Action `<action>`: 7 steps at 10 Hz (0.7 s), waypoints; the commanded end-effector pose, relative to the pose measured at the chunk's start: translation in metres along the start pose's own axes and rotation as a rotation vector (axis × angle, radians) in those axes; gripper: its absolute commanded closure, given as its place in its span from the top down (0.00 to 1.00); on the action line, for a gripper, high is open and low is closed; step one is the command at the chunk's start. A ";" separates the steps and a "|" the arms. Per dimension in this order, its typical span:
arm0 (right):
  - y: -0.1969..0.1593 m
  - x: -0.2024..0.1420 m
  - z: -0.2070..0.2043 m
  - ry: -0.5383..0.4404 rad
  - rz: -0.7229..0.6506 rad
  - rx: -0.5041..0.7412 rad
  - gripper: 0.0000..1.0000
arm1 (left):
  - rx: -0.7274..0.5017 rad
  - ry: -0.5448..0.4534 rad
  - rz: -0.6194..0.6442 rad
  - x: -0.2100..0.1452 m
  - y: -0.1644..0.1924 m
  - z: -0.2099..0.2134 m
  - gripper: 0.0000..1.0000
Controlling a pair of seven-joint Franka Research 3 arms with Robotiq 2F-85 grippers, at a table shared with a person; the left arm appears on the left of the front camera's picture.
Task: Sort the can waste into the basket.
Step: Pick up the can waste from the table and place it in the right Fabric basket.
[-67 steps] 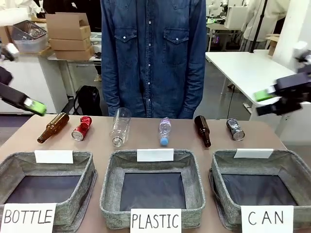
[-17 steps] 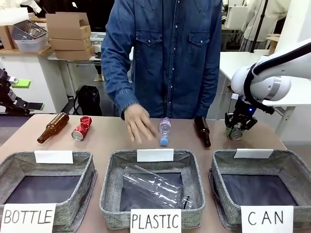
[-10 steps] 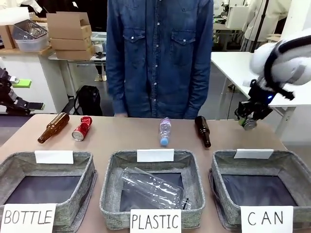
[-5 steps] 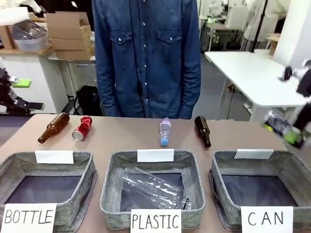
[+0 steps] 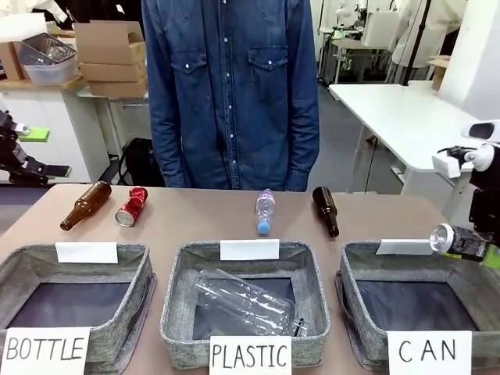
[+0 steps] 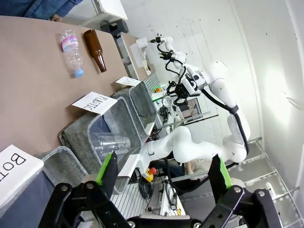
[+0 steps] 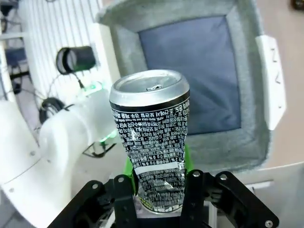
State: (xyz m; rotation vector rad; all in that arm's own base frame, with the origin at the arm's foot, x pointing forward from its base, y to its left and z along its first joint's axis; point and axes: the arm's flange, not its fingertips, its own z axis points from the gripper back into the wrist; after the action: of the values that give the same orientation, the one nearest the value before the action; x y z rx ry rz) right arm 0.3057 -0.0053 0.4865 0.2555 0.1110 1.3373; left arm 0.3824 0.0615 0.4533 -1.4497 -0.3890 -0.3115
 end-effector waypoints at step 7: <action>-0.025 -0.016 0.003 -0.035 -0.022 -0.035 1.00 | -0.010 0.006 -0.022 -0.001 0.000 0.000 1.00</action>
State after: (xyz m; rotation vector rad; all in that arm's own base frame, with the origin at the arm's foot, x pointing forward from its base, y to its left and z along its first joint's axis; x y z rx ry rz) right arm 0.3181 -0.0182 0.4804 0.2558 0.0694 1.3037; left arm 0.3824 0.0615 0.4533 -1.4497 -0.3891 -0.3115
